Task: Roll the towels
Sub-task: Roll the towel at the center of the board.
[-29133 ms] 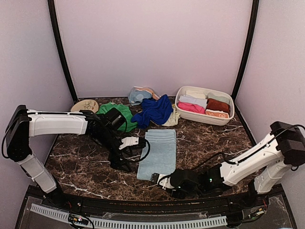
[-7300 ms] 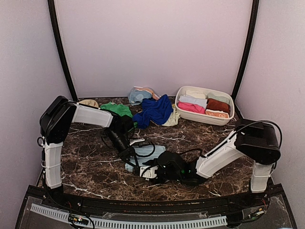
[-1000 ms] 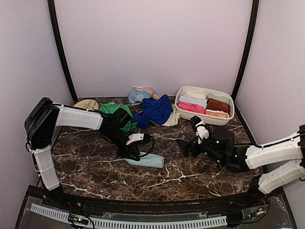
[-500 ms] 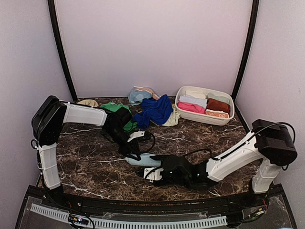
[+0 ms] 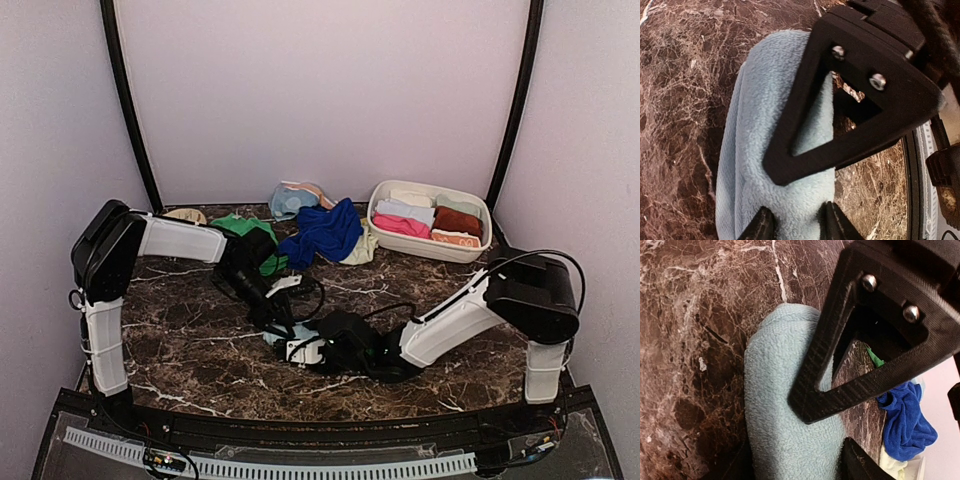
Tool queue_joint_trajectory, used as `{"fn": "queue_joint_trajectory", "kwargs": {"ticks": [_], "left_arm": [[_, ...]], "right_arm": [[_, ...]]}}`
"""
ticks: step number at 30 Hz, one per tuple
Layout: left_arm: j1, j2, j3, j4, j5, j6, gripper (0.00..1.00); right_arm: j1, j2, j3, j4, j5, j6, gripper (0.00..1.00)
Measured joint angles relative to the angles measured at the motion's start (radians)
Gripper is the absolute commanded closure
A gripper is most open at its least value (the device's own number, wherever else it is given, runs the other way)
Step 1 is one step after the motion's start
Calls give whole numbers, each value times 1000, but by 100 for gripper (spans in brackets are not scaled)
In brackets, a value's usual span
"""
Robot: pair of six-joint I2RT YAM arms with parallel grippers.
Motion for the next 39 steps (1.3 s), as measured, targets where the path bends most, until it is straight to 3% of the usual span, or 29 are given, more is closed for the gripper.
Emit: {"fn": "queue_joint_trajectory", "kwargs": {"ticks": [4, 14, 23, 30, 32, 35, 39], "left_arm": [[15, 3, -2, -15, 31, 21, 49], [143, -47, -49, -50, 61, 39, 41], [249, -265, -119, -92, -42, 76, 40], [283, -316, -127, -129, -56, 88, 41], [297, -331, -129, -141, -62, 88, 41], [312, -362, -130, -151, -72, 88, 42], [337, -405, -131, -159, -89, 87, 43]], "right_arm": [[-35, 3, 30, -57, -74, 70, 51], [-97, 38, 158, -220, -293, 260, 63], [-148, 70, 250, -325, -467, 385, 63], [-166, 128, 368, -422, -575, 426, 60], [-169, 145, 404, -461, -601, 433, 69], [-177, 159, 439, -510, -628, 451, 99], [-196, 162, 459, -531, -664, 502, 100]]}}
